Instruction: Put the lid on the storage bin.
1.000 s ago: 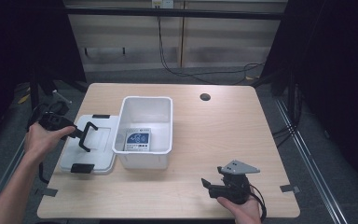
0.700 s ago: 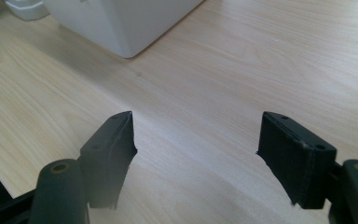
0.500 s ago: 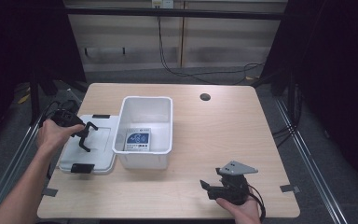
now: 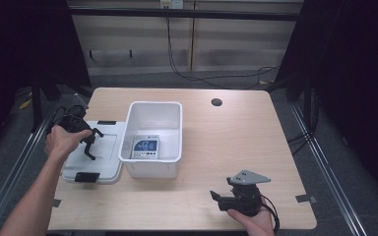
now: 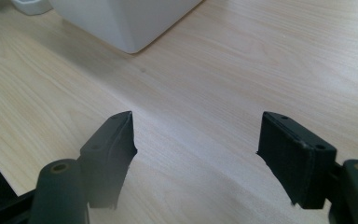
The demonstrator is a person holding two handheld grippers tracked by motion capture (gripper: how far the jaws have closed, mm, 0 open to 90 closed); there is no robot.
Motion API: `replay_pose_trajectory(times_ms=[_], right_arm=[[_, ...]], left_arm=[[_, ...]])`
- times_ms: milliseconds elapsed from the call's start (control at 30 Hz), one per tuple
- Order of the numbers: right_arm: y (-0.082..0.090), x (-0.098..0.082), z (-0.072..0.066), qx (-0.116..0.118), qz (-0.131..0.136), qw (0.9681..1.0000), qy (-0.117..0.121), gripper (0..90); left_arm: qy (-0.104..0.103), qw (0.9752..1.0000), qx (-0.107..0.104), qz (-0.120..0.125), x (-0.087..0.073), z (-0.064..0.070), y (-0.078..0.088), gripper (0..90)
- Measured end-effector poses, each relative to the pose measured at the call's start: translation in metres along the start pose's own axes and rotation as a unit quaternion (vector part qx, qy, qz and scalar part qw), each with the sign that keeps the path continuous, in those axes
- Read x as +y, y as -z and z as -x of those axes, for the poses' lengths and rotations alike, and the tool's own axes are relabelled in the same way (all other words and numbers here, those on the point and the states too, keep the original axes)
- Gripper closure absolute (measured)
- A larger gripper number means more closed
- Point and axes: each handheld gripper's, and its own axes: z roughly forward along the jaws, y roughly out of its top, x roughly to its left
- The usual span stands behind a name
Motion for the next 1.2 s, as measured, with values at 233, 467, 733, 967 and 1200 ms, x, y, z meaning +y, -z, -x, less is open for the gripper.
replay_pose_trajectory(times_ms=[233, 467, 733, 967, 1200], right_arm=[[0.000, 0.000, -0.001, 0.000, -0.001, 1.0000, 0.001, 26.6], [0.000, 0.000, -0.001, 0.000, -0.004, 1.0000, 0.005, 26.5], [-0.001, -0.001, -0.001, -0.001, -0.006, 1.0000, 0.004, 26.6], [-0.001, 0.000, -0.001, -0.001, -0.007, 1.0000, 0.005, 26.6], [-0.001, 0.000, -0.001, 0.000, -0.008, 1.0000, 0.005, 26.5]], left_arm=[[-0.007, 0.9996, 0.020, -0.021, 0.005, 0.010, -0.004, 81.6], [0.002, 0.9985, 0.034, -0.042, 0.008, 0.010, -0.005, 82.5], [-0.007, 0.9974, 0.032, -0.064, 0.010, 0.013, -0.003, 84.7], [-0.004, 0.9967, 0.038, -0.071, 0.010, 0.013, -0.001, 84.9], [-0.005, 0.9965, 0.037, -0.075, 0.009, 0.010, 0.011, 84.9]])
